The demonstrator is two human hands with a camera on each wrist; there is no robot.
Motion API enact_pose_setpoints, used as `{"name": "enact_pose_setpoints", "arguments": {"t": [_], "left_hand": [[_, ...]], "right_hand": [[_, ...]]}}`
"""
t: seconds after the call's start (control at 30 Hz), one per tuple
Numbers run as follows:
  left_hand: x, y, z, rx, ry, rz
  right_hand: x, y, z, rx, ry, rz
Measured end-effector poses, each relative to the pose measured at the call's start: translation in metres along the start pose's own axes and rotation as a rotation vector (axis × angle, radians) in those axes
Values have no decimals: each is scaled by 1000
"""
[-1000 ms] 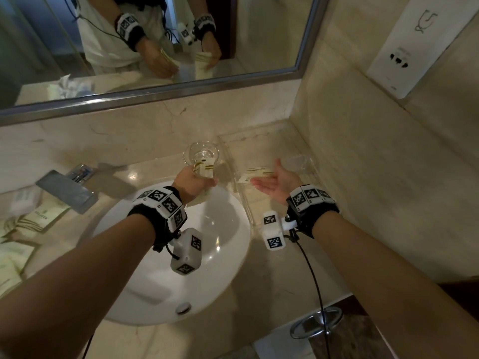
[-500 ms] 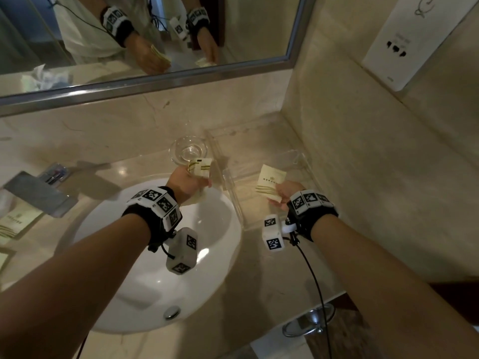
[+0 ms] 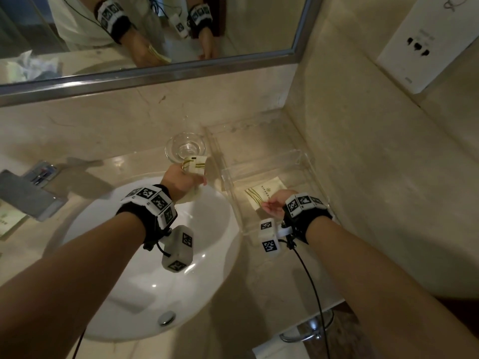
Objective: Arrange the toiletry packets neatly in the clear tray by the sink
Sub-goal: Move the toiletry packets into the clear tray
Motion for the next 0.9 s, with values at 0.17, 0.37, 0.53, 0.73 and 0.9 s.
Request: {"name": "enact_pose_setpoints", "arguments": {"t": [0.17,0.37,0.53,0.73,0.9], "left_hand": [[-3,-6,-1,15,2,-20],[-9,-16,-1,31,7,-49],[-6,-19,-2,14,39,-28],[-1,-10,-7,-52,50,-34],[21,5,-15,-96,156,91]], "right_hand": [[-3,27,3,-80,1,221],[-12,58,3,-135,-64,254],[-7,51,4,-73,-81,81],[-23,41,-13,-37,-184,-99],[-64,58,-45,-131,-443,-204]]}}
Point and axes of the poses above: each hand's wrist, its own z-axis towards the middle knuckle, its own y-axis out of the palm, x = y × z, the point moved 9 cm from there along z, towards the middle knuckle, and after that the axes turned 2 degrees about -x, right-handed, at the moved point
